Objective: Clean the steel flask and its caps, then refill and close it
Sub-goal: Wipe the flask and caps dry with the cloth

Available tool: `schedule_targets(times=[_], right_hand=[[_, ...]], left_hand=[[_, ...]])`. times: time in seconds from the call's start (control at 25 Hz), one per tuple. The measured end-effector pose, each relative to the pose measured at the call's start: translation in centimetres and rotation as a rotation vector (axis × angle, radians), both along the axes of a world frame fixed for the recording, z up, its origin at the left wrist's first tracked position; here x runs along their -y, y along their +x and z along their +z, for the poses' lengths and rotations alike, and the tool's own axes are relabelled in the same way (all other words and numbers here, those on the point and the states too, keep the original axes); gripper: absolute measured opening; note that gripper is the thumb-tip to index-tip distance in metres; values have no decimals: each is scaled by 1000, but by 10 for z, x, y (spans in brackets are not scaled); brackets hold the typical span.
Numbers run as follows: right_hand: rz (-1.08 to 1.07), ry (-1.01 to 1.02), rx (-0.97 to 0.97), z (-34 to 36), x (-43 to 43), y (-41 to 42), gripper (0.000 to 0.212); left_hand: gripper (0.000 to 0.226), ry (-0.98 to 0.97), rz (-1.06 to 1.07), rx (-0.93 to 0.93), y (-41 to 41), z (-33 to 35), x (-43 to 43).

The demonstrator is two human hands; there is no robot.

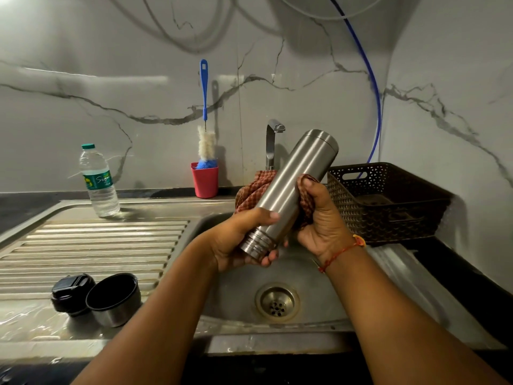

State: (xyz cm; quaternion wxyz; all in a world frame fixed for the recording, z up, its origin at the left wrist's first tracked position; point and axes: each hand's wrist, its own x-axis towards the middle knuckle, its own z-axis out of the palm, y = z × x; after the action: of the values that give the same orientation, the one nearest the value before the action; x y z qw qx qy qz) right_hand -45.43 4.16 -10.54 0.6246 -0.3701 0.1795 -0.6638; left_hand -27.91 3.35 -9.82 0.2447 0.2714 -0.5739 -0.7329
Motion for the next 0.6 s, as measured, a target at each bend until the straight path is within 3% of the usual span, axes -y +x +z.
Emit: schedule_targets(times=[0.08, 0.16, 0.24, 0.32, 0.4, 0.48, 0.6], right_hand=[[13, -37, -17, 3, -1, 0, 74], [-48, -30, 3, 7, -4, 2, 58], [-200, 39, 10, 8, -2, 7, 41], [-336, 109, -8, 5, 3, 13, 43], [-365, 113, -25, 4, 6, 14, 47], [-290, 79, -35, 5, 2, 9, 43], [-115, 39, 32, 7, -6, 2, 37]], left_hand=[[88, 92, -72, -72, 5, -2, 2], [76, 45, 64, -23, 4, 4, 4], [71, -302, 322, 216, -3, 7, 8], [74, -811, 500, 532, -14, -2, 11], [74, -1017, 572, 680, -22, -9, 12], [66, -813, 498, 546, -19, -7, 12], [79, -167, 139, 119, -7, -1, 4]])
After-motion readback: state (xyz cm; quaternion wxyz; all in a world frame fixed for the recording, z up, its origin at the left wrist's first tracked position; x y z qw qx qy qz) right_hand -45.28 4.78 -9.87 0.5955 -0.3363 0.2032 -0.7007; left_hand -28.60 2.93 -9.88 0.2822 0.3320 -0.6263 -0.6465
